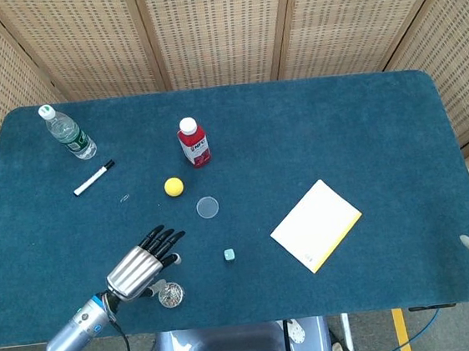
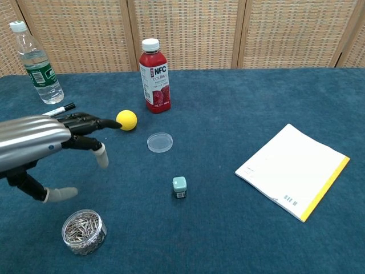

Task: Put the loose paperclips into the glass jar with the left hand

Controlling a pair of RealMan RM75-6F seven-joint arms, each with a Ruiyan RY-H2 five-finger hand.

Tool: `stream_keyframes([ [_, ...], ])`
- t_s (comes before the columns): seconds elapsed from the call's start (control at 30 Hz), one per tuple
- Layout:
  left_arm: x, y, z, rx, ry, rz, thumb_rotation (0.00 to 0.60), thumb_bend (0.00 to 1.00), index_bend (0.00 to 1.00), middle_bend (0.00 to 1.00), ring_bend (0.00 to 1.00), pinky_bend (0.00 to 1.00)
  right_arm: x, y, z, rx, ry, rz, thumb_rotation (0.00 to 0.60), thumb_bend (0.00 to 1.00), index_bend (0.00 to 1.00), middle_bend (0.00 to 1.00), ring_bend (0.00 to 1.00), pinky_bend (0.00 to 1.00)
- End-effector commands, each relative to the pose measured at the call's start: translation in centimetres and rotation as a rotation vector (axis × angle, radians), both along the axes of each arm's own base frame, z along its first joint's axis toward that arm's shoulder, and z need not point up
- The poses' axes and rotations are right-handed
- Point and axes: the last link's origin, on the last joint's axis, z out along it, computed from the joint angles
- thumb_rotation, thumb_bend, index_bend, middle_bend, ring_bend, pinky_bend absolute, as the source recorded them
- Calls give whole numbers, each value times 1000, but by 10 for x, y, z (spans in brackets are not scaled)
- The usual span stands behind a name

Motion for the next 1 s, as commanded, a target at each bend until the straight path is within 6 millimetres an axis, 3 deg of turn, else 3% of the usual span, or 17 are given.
stream_keyframes([
  [0.03, -6, 22, 11, 64, -19, 69, 600, 303, 346, 0, 0, 0, 0, 0, 0, 0, 0, 1, 600, 0, 0, 0, 0, 0],
  [0.2, -26, 67, 26, 159, -26, 237, 600, 309, 352, 0, 0, 0, 0, 0, 0, -1, 0, 2, 600, 0, 0, 0, 0, 0],
  [0.5, -62, 129, 29, 229, -1, 482, 600, 346, 377, 0, 0, 0, 0, -1, -2, 5, 5, -3, 600, 0, 0, 0, 0, 0],
  [0.77, -79, 160, 22, 239, 36, 609, 600, 478, 376, 0, 0, 0, -1, -3, -4, 11, 13, -10, 600, 0, 0, 0, 0, 0],
  [1.0, -85, 170, 14, 237, 41, 665, 600, 526, 376, 0, 0, 0, -2, -3, -4, 12, 14, -16, 600, 0, 0, 0, 0, 0],
])
